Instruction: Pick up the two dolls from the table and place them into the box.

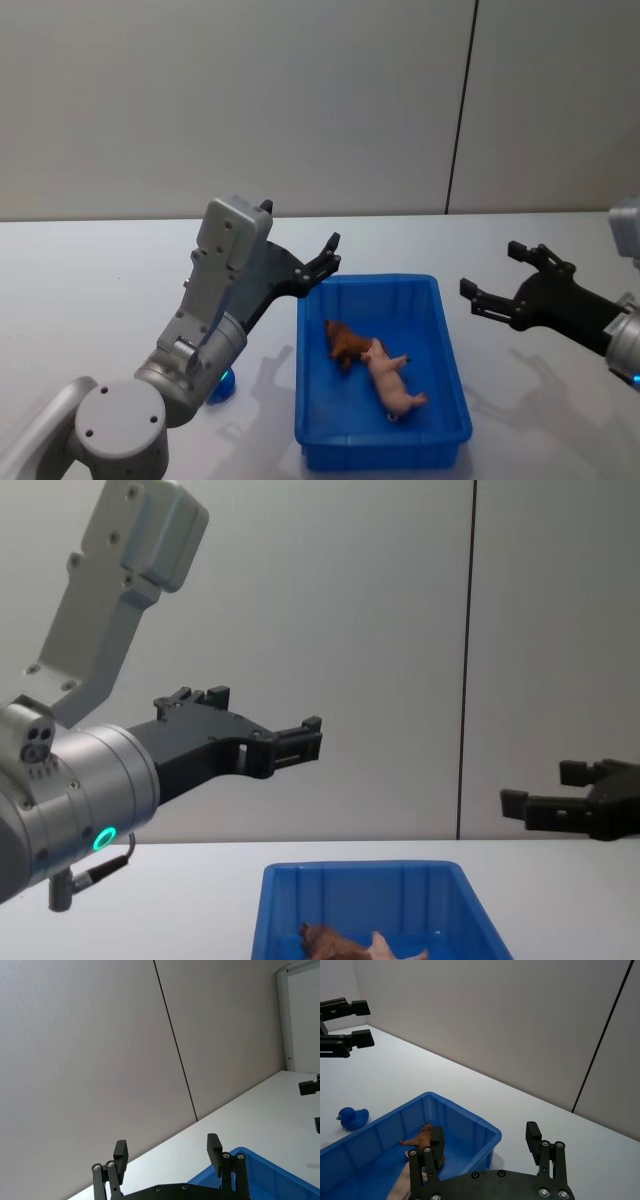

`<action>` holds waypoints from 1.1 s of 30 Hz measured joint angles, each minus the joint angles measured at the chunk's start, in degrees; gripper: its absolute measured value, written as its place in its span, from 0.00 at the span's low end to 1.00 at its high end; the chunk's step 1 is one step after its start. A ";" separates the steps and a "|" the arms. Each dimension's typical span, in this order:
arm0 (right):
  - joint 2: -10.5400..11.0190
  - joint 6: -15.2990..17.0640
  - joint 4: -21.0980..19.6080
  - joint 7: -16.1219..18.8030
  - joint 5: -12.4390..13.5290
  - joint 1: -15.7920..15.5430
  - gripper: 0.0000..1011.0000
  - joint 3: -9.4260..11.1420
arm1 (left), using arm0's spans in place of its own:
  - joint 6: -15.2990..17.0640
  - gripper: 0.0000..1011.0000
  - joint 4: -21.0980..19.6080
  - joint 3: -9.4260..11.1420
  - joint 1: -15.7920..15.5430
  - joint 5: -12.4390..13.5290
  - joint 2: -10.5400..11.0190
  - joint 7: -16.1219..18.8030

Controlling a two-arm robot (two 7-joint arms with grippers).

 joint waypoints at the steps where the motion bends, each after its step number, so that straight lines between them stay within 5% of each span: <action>1: 0.13 -0.06 -0.10 -0.08 0.06 -0.13 0.99 0.07 | 0.00 0.99 0.00 0.00 0.00 0.00 0.00 0.00; 18: 1.74 -0.83 -1.25 -0.93 0.80 -1.81 0.99 0.93 | 3.30 0.99 -2.60 -0.47 2.39 0.03 1.59 3.51; 33: 2.15 -1.01 -1.51 -1.14 0.99 -2.21 0.99 1.15 | 8.38 0.99 -8.29 -1.66 10.82 -5.27 7.12 12.09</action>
